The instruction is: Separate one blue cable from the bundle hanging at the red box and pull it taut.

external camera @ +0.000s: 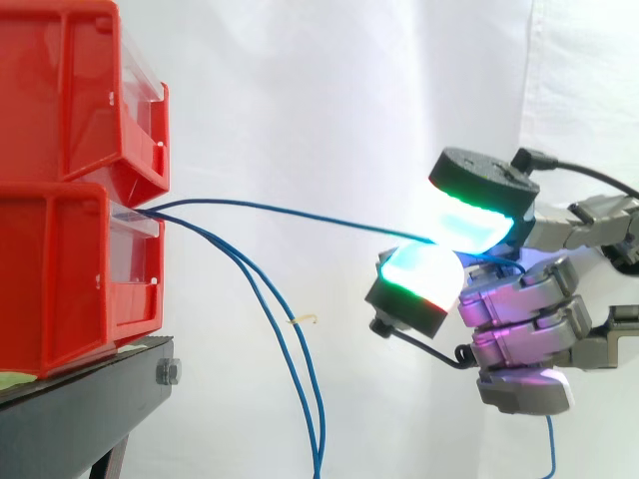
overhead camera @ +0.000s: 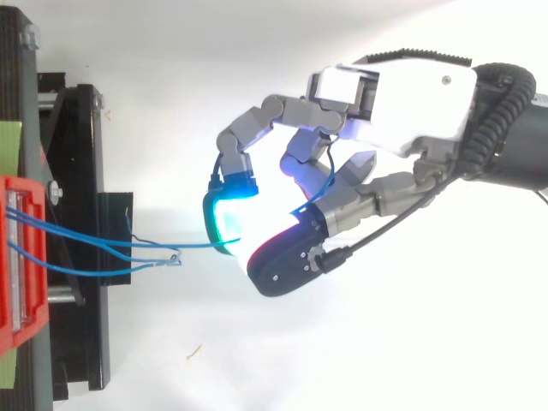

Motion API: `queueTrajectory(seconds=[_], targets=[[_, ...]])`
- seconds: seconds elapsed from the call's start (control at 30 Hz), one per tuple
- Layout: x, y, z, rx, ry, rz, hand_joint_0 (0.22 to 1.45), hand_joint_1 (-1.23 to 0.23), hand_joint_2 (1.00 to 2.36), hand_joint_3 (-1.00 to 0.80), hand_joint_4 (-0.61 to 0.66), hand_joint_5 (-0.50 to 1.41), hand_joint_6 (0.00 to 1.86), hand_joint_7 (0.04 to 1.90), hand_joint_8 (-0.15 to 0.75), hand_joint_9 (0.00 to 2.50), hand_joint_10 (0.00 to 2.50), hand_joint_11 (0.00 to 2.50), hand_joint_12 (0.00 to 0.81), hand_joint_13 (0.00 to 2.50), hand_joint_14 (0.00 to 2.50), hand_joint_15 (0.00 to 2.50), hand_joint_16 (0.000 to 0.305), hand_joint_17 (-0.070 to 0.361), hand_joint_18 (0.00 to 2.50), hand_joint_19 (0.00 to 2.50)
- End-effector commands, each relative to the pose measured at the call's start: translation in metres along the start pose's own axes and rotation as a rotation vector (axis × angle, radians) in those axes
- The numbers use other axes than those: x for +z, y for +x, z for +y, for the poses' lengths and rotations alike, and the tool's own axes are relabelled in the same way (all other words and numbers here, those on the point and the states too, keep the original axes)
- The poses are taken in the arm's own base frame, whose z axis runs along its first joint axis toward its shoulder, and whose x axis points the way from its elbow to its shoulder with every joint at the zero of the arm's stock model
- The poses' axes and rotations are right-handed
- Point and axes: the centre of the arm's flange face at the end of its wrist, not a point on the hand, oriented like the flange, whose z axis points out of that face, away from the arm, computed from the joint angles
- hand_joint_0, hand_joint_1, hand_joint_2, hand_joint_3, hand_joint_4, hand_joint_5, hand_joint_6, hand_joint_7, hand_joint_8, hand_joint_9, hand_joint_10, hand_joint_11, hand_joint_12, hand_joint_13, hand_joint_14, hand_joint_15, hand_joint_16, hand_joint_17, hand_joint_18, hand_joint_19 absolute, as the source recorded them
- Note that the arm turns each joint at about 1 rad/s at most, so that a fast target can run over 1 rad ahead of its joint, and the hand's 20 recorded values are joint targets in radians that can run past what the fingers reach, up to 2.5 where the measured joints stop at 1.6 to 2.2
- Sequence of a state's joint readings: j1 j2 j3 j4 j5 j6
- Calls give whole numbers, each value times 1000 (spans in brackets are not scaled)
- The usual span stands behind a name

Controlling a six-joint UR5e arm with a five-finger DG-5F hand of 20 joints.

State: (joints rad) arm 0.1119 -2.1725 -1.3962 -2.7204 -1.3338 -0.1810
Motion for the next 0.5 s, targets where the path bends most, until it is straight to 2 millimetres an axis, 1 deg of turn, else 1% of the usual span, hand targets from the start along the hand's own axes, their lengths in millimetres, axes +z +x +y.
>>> queueTrajectory(seconds=[0.0, 0.4, 0.47], targets=[[3, 3, 4, 12, -31, -5, 727, -788, 1007, -389, -44, -182, 917, 1117, 326, 1101, 1665, 1428, 378, 1025, 1678, 1417, 45, 102, 1268, 1187], [1, 4, 2, 7, -17, 1, 728, -786, 1006, -394, -45, -182, 916, 1128, 326, 1100, 1680, 1436, 375, 1025, 1673, 1415, 46, 103, 1263, 1183], [1, 4, 1, 6, -14, 1, 728, -787, 1007, -392, -46, -182, 916, 1128, 325, 1100, 1682, 1424, 384, 1027, 1674, 1414, 46, 102, 1261, 1185]])
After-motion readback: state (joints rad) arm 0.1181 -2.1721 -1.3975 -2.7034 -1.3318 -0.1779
